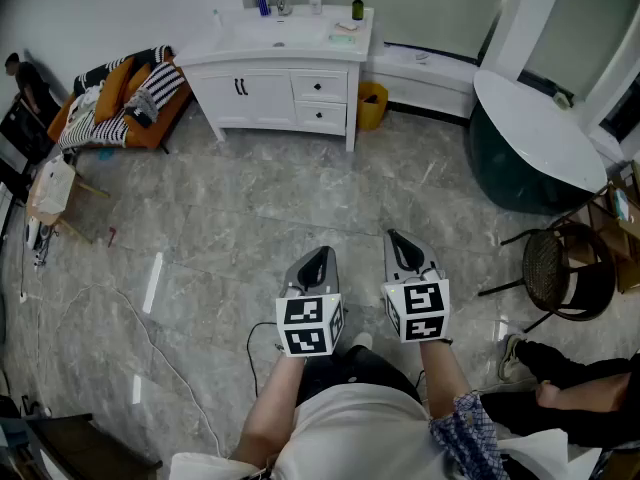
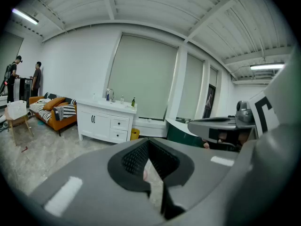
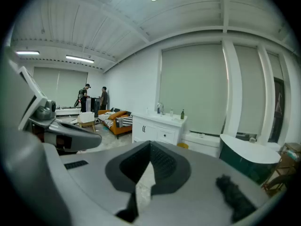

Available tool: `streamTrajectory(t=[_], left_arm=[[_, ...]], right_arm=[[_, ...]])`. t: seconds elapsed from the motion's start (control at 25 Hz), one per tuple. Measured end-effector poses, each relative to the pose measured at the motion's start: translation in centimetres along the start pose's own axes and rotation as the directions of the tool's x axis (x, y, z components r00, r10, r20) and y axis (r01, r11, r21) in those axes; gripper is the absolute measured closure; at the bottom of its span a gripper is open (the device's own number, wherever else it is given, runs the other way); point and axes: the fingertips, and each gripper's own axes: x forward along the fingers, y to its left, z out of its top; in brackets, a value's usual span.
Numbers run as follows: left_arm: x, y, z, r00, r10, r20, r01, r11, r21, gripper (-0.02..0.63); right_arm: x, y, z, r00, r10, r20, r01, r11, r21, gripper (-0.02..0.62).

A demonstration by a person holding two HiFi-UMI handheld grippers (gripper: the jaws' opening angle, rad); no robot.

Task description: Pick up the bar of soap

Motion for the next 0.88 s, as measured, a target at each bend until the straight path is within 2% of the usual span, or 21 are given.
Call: streamTrajectory(t=[0.64,0.88], left_arm=[[1.8,-0.9,1.7,1.0,-0.001,0.015,0.001,1.0,0.001,0.6],[3.0,-1.3,2.3,1.0,0.005,0.02,-0.005,1.0,-0.005,0.6]], right_arm=[[0.1,-1.2,-0.2,1.0,-0.003,-0.003,0.003,0.999,0.035,0.581],[0.5,-1.8,-1.1,0.999,0.047,-0.026,-0.046,0.999,0.029,0.58]])
